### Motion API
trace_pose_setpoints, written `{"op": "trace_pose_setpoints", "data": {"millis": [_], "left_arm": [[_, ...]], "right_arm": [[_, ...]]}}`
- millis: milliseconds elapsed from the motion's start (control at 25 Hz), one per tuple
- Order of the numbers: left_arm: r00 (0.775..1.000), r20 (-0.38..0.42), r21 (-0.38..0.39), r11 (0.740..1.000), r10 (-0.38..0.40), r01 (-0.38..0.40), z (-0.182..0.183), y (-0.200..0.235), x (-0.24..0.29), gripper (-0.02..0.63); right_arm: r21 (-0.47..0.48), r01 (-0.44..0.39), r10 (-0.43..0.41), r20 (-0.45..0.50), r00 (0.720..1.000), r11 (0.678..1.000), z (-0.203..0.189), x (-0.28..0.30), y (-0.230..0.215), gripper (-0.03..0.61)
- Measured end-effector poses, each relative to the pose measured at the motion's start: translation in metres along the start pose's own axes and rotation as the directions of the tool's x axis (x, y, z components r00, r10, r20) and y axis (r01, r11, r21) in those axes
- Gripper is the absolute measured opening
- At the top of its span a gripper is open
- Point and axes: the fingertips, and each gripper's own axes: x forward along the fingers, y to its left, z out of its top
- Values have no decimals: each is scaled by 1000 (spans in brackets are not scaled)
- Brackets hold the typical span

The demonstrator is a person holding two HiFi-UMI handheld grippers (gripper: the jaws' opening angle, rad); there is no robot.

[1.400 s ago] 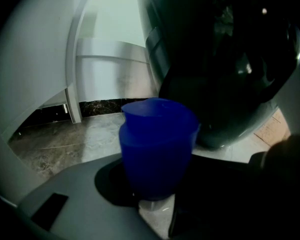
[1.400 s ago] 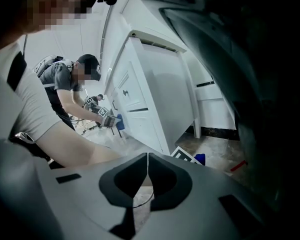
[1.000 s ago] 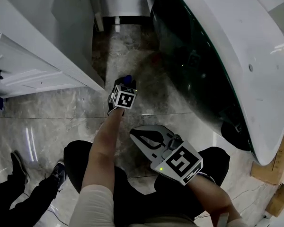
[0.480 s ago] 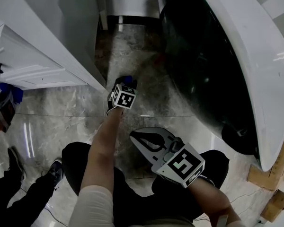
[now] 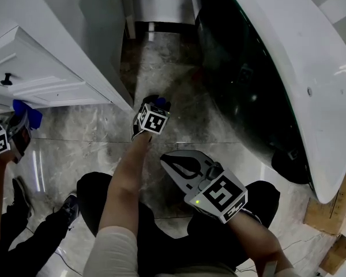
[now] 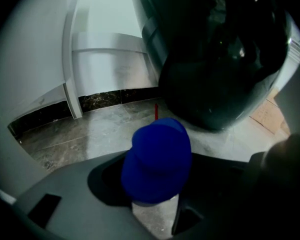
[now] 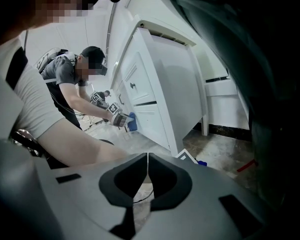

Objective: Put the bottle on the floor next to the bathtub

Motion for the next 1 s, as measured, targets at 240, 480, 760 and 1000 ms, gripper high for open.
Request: {"op": "trace_pose_setpoints", "data": {"millis": [240,480,760,1000], "left_arm": [[1000,-17,1,1000,-6,6,-3,2,-9,273],[1000,-22,18,1000,0,1,-4,3,-15,273],[999,-33,14,1000,0,0,-12,8,-22,285],[999,-46,28,1000,-9,10,-12,11,-29,296]], "right_arm": [[-7,2,-2,13,1000,1000,6,5,-3,28],[-21,-4,4,6,1000,1000,7,11,-3,28],[-27,-21,21,4,1000,999,13,17,-1,28],[-34,-17,17,9,1000,999,21,21,-5,28]]}}
